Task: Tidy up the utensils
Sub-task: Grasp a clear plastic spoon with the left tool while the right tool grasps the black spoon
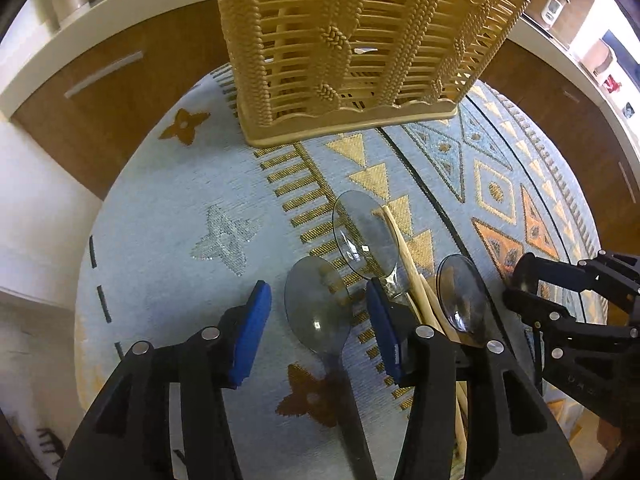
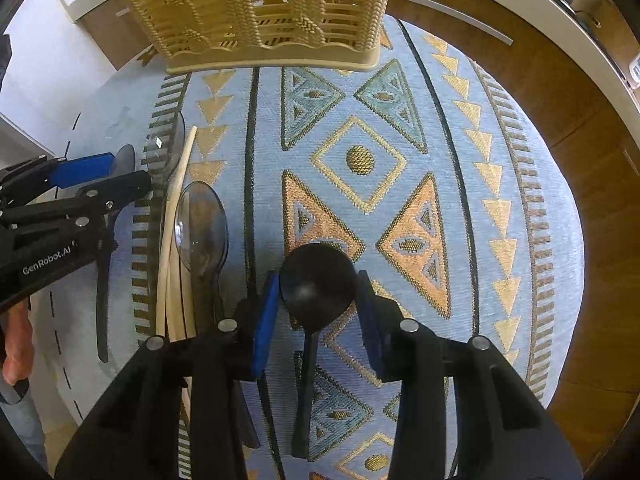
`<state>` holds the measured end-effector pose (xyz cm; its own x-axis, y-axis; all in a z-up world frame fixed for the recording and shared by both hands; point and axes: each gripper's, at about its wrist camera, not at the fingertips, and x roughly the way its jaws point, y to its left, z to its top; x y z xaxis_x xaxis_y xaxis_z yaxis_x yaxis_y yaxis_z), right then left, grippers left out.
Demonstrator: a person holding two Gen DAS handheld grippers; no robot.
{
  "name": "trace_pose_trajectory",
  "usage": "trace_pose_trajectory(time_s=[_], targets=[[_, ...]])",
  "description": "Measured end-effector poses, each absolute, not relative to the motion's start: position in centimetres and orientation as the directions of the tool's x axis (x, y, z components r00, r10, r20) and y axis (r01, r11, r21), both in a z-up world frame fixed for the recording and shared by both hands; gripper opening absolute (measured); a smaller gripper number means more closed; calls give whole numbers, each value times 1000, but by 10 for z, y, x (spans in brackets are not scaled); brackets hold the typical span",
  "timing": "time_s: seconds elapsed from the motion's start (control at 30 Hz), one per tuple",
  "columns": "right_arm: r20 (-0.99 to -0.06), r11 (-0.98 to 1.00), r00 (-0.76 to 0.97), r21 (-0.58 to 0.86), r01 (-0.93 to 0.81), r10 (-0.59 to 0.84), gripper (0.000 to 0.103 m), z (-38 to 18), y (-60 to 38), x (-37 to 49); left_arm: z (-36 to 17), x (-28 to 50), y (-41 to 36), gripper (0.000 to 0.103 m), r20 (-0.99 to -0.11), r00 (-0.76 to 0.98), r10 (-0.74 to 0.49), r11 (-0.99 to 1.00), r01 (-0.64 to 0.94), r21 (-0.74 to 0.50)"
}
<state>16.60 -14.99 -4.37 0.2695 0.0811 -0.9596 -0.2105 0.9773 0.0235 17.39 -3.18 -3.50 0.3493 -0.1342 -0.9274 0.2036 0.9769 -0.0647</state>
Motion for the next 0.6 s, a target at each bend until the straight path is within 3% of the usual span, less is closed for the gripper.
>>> trace_pose_trajectory(time_s=[0.1, 0.33, 0.5, 0.6], targets=[[-956, 976, 280, 31, -217, 92, 35, -47, -159, 153, -34, 173, -29, 45, -929, 347, -130, 975, 213, -57], [-952, 972, 258, 115, -204, 167, 35, -48, -181, 154, -33, 184, -6, 44, -927, 287, -240, 962, 196, -189], [-949, 968, 240, 160, -194, 205, 35, -46, -196, 158, -34, 185, -20, 43, -936, 310, -168, 972, 213, -104], [-952, 970, 249, 129, -205, 179, 35, -45, -195, 156, -33, 178, -32, 31, -935, 345, -82, 974, 228, -1]])
